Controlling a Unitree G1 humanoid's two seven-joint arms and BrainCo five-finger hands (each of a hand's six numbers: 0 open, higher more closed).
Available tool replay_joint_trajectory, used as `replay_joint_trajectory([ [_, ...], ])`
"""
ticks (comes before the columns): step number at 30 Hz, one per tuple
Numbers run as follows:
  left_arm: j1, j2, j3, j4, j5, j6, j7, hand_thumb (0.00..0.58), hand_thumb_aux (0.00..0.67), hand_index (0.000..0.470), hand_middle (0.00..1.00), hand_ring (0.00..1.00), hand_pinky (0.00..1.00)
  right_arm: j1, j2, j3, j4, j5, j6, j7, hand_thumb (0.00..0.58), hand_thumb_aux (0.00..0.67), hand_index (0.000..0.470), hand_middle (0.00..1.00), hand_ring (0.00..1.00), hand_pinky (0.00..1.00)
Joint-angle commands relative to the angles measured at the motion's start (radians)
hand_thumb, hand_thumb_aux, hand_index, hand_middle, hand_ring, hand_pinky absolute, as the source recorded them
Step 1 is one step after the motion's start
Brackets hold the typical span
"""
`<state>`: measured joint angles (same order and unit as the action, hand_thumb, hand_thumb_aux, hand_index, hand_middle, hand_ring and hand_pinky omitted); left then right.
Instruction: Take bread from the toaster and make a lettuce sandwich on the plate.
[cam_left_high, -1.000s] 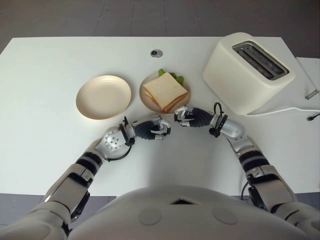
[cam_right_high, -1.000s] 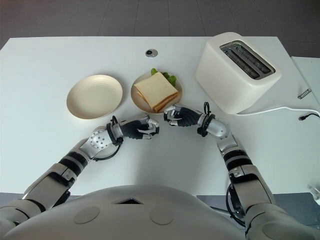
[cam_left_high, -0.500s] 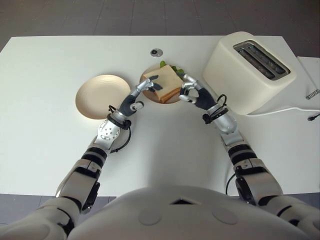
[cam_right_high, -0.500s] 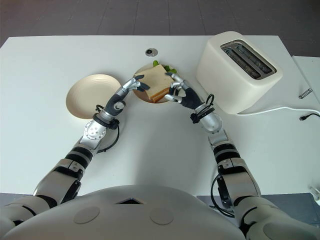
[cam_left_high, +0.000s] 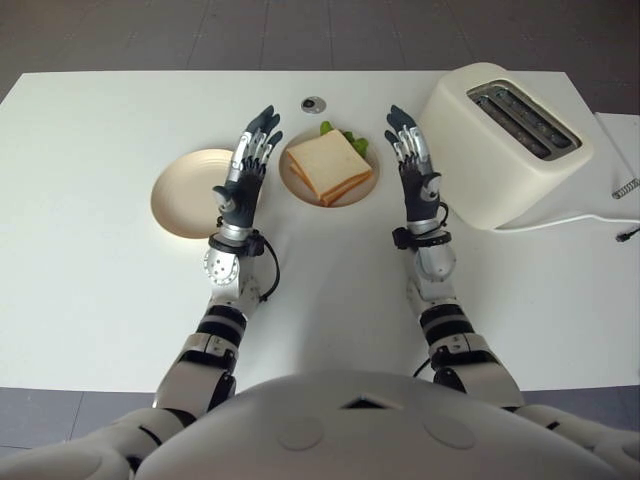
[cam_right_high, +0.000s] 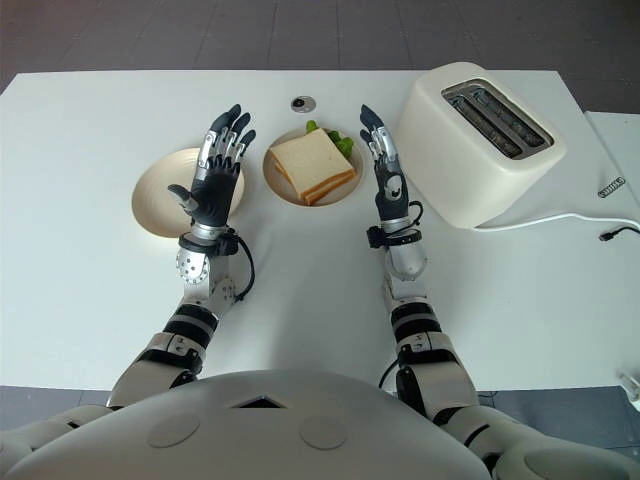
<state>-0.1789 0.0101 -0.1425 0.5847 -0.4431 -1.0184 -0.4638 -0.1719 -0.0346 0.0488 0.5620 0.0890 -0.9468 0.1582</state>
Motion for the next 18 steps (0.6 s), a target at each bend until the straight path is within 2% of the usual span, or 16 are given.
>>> replay_joint_trajectory([
  [1, 0.034, -0.068, 0.047, 0.059, 0.064, -0.044, 0.034, 0.000, 0.000, 0.000, 0.00, 0.00, 0.00, 0.034, 0.030, 0.020, -0.018, 0.041, -0.037, 0.045, 0.000, 0.000, 0.000, 0.00, 0.00, 0.00],
  [7, 0.048, -0.114, 0.088, 0.089, 0.165, -0.075, 0.093, 0.000, 0.000, 0.000, 0.00, 0.00, 0.00, 0.078, 0.056, 0.015, -0.042, 0.059, -0.058, 0.064, 0.000, 0.000, 0.000, 0.00, 0.00, 0.00],
  [18, 0.134, -0.155, 0.014, -0.006, 0.215, -0.029, 0.150, 0.000, 0.000, 0.000, 0.00, 0.00, 0.00, 0.181, 0.122, 0.067, -0.124, 0.047, -0.014, 0.064, 0.000, 0.000, 0.000, 0.00, 0.00, 0.00],
])
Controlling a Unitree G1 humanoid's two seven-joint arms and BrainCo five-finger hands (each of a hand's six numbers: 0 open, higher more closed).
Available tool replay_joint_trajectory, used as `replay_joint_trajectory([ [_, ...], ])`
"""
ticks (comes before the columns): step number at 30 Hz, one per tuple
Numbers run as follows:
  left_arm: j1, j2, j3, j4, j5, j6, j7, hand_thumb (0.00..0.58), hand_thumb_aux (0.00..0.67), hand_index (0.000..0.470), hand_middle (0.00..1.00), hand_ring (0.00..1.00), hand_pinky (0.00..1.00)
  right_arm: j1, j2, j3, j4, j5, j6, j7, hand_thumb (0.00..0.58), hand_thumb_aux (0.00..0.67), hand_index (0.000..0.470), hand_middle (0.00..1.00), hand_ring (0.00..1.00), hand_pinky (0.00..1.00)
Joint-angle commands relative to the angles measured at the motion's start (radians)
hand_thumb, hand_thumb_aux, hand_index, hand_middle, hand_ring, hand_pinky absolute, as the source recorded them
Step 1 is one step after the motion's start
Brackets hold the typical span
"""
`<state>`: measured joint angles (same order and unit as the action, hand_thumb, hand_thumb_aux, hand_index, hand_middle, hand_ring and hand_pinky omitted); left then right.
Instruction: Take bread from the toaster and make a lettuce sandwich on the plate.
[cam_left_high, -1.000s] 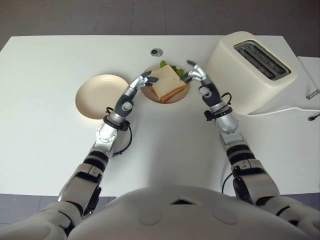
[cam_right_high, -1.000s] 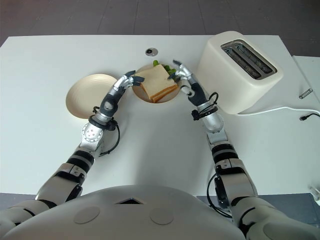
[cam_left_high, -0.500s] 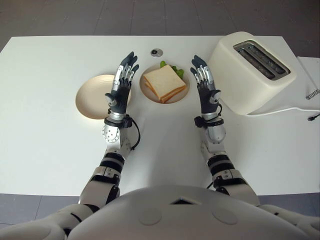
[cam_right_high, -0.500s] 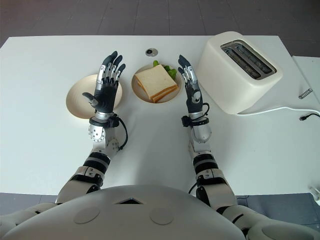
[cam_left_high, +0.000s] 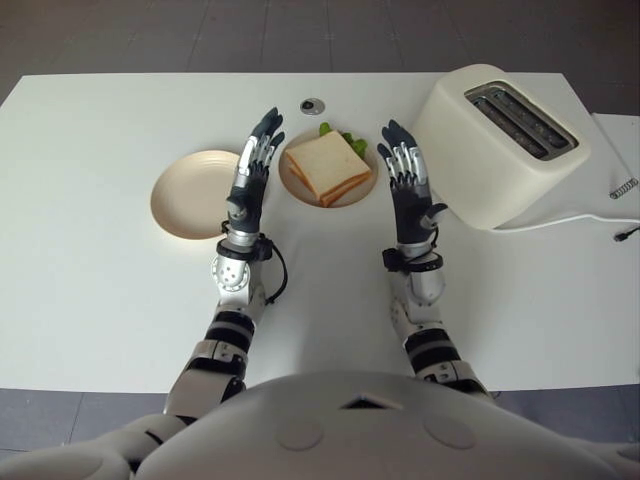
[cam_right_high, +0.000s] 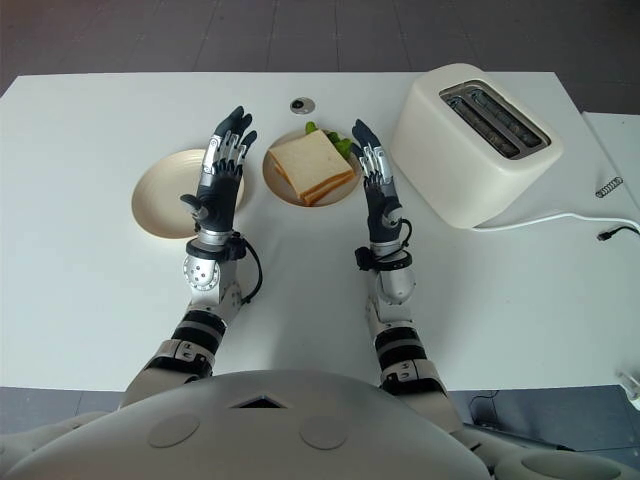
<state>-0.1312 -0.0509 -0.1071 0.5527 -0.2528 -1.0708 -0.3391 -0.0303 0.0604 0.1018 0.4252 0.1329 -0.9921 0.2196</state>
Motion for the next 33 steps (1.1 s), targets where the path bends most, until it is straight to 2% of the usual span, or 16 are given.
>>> replay_joint_trajectory([
  [1, 0.088, -0.098, -0.026, 0.027, 0.031, 0.025, 0.033, 0.000, 0.000, 0.000, 0.00, 0.00, 0.00, 0.038, 0.027, 0.015, 0.010, 0.006, 0.038, 0.003, 0.000, 0.000, 0.000, 0.00, 0.00, 0.00],
  [9, 0.016, -0.090, -0.014, 0.090, 0.055, 0.041, 0.083, 0.000, 0.000, 0.000, 0.00, 0.00, 0.00, -0.016, 0.031, 0.002, 0.054, -0.012, 0.039, -0.012, 0.000, 0.000, 0.000, 0.00, 0.00, 0.00],
  [23, -0.157, -0.065, 0.003, 0.193, 0.091, 0.067, 0.084, 0.000, 0.000, 0.000, 0.00, 0.00, 0.00, -0.163, 0.043, 0.002, 0.167, -0.093, -0.022, -0.079, 0.000, 0.000, 0.000, 0.00, 0.00, 0.00],
  [33, -0.172, -0.075, 0.013, 0.253, 0.128, 0.030, 0.097, 0.000, 0.000, 0.000, 0.00, 0.00, 0.00, -0.193, 0.031, 0.000, 0.230, -0.096, -0.042, -0.079, 0.000, 0.000, 0.000, 0.00, 0.00, 0.00],
])
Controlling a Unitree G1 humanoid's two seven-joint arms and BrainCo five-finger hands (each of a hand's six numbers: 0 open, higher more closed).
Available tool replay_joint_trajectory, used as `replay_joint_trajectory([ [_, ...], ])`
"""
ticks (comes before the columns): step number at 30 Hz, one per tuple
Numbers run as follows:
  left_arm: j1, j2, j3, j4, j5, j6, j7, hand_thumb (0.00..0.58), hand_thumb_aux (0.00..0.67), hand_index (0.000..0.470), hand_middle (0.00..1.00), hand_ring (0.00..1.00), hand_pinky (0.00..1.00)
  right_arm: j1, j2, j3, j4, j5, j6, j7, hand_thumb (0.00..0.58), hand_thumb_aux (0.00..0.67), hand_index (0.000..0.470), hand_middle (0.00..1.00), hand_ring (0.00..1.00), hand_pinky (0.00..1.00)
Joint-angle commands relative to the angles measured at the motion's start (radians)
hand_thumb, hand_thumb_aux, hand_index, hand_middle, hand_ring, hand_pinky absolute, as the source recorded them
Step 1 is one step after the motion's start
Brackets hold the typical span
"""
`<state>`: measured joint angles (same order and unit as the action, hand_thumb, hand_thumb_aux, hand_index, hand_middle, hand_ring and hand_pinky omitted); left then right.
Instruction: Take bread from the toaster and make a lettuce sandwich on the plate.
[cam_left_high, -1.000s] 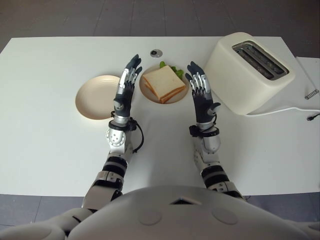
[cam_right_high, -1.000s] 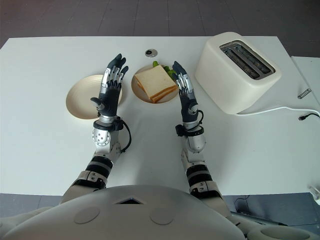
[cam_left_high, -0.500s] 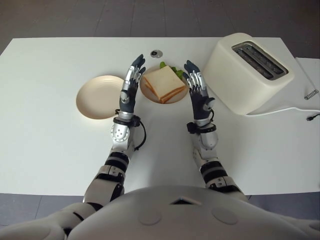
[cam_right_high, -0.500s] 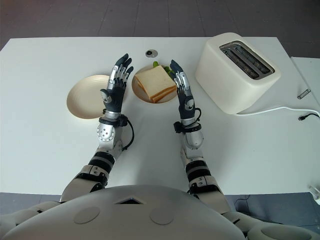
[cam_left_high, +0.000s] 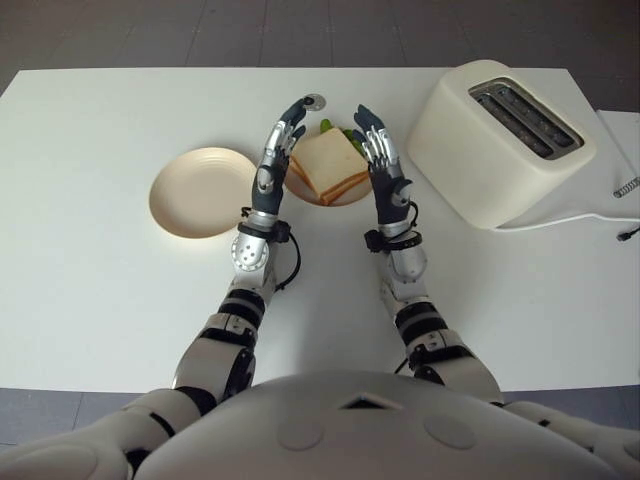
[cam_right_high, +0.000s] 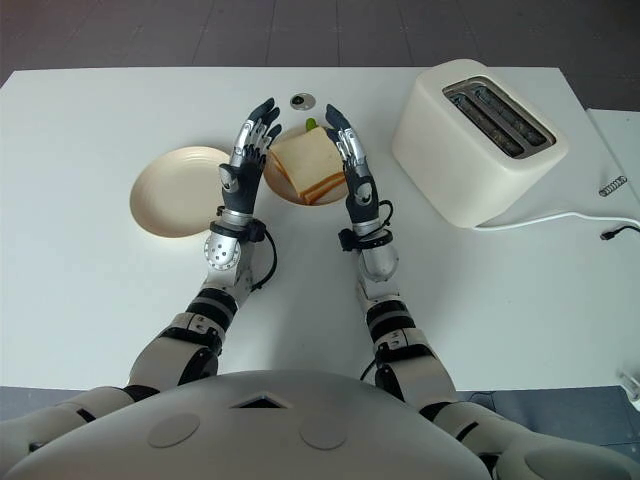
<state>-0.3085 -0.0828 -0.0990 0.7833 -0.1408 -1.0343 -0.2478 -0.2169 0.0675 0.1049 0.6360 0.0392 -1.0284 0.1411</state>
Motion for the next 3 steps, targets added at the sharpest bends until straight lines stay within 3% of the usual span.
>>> replay_joint_trajectory([
  [1, 0.010, -0.047, 0.002, 0.024, 0.022, -0.009, 0.007, 0.000, 0.000, 0.000, 0.00, 0.00, 0.00, -0.002, 0.022, -0.001, 0.017, -0.004, -0.006, 0.001, 0.000, 0.000, 0.000, 0.00, 0.00, 0.00],
  [3, 0.019, -0.052, -0.005, 0.023, 0.032, -0.013, 0.009, 0.000, 0.000, 0.000, 0.00, 0.00, 0.00, 0.008, 0.020, 0.005, 0.011, -0.008, -0.004, 0.004, 0.000, 0.000, 0.000, 0.00, 0.00, 0.00],
])
